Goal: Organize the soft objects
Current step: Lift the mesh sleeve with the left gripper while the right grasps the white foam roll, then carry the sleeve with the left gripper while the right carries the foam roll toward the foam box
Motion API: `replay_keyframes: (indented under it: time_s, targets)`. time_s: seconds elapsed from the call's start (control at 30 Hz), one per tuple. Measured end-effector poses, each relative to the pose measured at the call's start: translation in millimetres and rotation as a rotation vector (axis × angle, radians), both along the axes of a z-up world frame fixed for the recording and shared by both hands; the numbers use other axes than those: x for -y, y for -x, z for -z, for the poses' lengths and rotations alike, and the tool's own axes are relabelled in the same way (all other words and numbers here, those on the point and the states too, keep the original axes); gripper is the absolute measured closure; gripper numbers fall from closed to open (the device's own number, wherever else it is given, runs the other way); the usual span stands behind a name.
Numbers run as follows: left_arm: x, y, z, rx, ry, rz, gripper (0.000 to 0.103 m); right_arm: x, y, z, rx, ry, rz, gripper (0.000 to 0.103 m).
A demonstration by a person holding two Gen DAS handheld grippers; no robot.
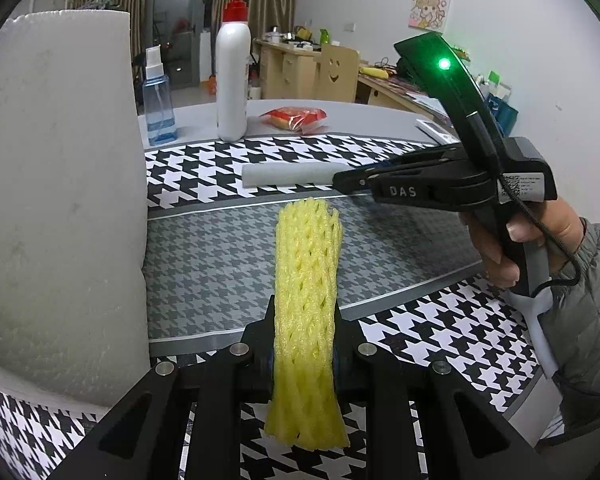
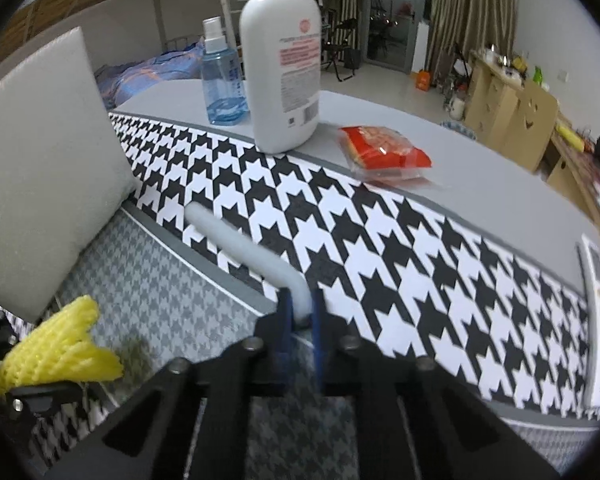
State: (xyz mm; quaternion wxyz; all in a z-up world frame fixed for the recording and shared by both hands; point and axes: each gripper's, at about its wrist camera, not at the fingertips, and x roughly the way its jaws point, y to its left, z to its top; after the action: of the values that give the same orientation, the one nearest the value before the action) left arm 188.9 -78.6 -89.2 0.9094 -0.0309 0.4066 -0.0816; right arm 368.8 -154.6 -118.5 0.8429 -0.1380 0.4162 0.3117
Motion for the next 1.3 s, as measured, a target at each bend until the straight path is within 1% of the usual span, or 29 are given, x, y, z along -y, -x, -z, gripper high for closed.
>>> replay_keyframes:
  time_s: [0.2,0.47,0.73,0.9,1.07,1.3]
  targets:
    - [-0.7,4.2,-5.7,0.025,-0.003,-0.003,0.082,3.3,14.0,-11.8,0.021,-0.029,-0.008,0.094]
    - [-1.2,9.4,-15.6,0.058,-0.011,-0.011,0.082,9.7,27.4,-29.3,0.043,-0.058,0.020,0.094]
    - [1.0,11.1,-18.5,0.068,-0.022,-0.014,0.082,22.0,30.2,-36.3,0.044,-0.085,0.065,0.094]
    - [1.4,11.9,-18.7,0.072,-0.032,-0.024,0.082,28.2,33.6,-39.1,0.047,-0.082,0.086,0.094]
    - [3.8,14.1,-20.8,0.075,-0.039,-0.023,0.082,34.8,41.7,-46.1,0.073,-0.092,0.103,0.094]
    - [7.4,18.7,-28.9,0.101,-0.044,-0.016,0.082,42.6,54.6,-57.0,0.104,-0.112,0.118,0.094]
